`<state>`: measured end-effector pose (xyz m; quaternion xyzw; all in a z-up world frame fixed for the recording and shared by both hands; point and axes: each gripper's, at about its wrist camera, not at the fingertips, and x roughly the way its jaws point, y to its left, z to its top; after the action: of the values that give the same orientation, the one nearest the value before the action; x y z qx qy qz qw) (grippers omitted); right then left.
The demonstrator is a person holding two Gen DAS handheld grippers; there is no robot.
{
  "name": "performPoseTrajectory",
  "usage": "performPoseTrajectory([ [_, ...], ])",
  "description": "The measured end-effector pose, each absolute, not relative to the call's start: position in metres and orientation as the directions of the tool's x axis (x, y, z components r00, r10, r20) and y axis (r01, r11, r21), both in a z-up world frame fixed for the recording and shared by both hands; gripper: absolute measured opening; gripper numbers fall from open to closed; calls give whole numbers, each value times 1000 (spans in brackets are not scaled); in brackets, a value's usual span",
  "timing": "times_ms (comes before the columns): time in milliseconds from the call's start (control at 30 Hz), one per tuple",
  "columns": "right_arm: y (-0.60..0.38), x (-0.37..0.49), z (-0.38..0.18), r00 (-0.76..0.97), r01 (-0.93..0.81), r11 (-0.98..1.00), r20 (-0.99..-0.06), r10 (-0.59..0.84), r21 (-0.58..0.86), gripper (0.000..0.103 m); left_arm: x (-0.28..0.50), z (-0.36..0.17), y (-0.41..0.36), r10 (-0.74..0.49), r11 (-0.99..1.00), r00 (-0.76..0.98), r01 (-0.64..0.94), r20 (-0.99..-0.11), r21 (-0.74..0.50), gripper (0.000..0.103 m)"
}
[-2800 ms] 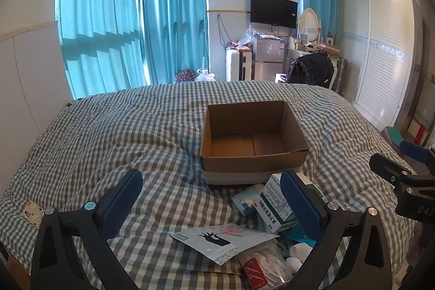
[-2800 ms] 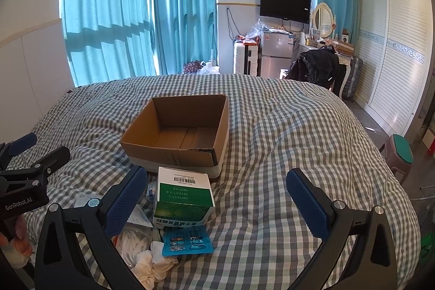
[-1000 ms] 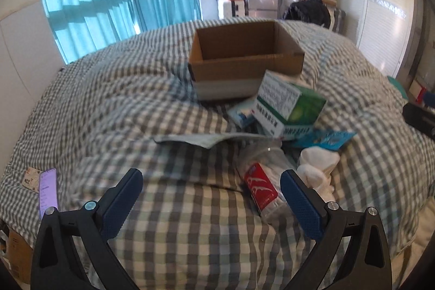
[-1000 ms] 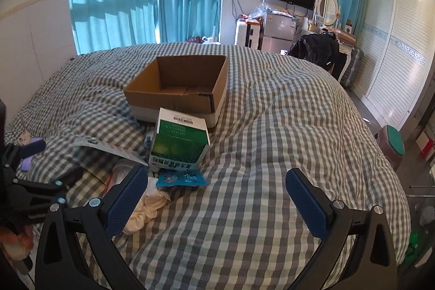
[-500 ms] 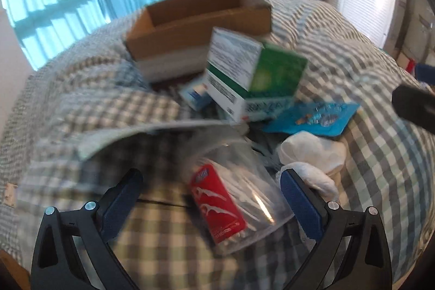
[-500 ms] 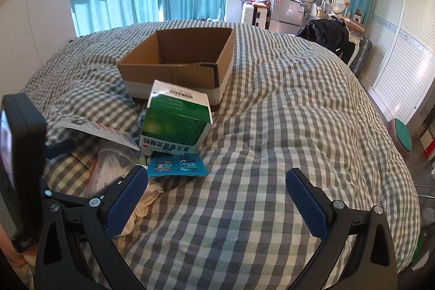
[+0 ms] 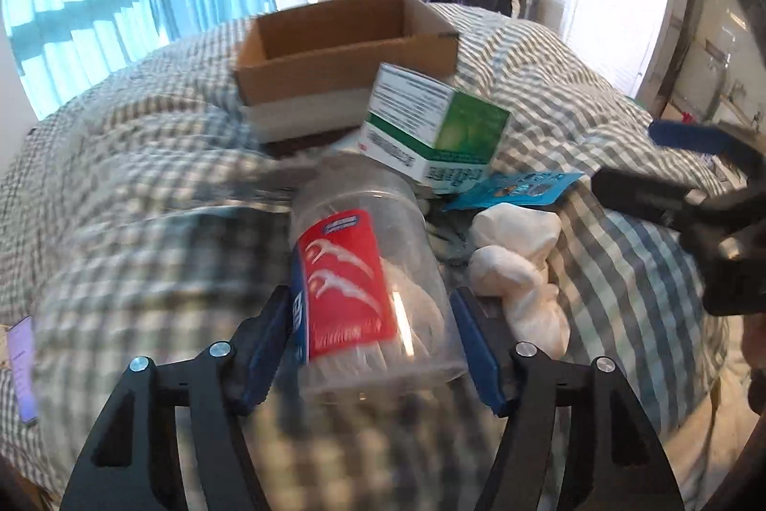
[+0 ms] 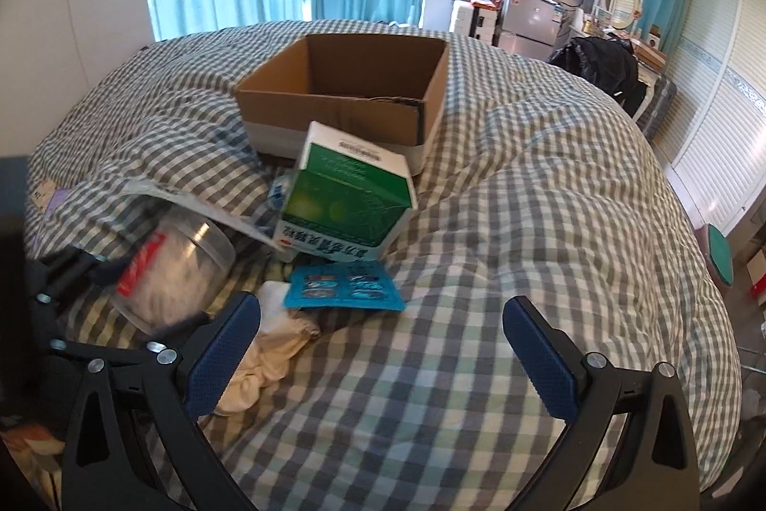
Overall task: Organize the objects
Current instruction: 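Grasp the clear red-label jar with the left tool while the right tool grasps the white socks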
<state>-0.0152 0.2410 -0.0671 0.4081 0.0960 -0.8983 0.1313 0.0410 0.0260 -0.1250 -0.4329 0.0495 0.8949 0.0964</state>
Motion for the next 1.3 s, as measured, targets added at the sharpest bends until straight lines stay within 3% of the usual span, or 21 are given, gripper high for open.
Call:
performPoseTrajectory([
  [200, 212, -12, -83, -566, 381, -924, -799, -202, -37, 95, 41, -121, 6, 134, -980, -611, -198, -780, -13, 64],
  [367, 192, -15, -105, -483, 423, -906, -842, -239, 14, 75, 44, -123, 1, 134, -981, -614, -196, -778, -15, 64],
  [467, 189, -17, -116, -446, 434, -900, -862, -242, 28, 68, 43, -124, -1, 147, -980, -611, -198, -778, -29, 64],
  [500, 188, -17, -118, -439, 436, -900, -866, -239, 28, 64, 43, -124, -1, 147, -980, -612, -199, -777, -29, 64],
  [567, 188, -18, -125, -414, 446, -894, -878, -242, 36, 41, 44, -123, -1, 147, -979, -614, -200, -776, -27, 64],
  [667, 190, -17, -128, -394, 457, -889, -886, -244, 42, 28, 46, -121, 2, 137, -980, -617, -200, -775, -14, 64],
  [933, 200, 0, -94, -460, 468, -884, -854, -245, 1, 19, 59, -107, 4, 132, -979, -620, -202, -774, -5, 64],
  [1300, 212, 23, -30, -573, 463, -886, -774, -269, -35, 18, 78, -59, 15, 162, -970, -684, -242, -711, 12, 63],
])
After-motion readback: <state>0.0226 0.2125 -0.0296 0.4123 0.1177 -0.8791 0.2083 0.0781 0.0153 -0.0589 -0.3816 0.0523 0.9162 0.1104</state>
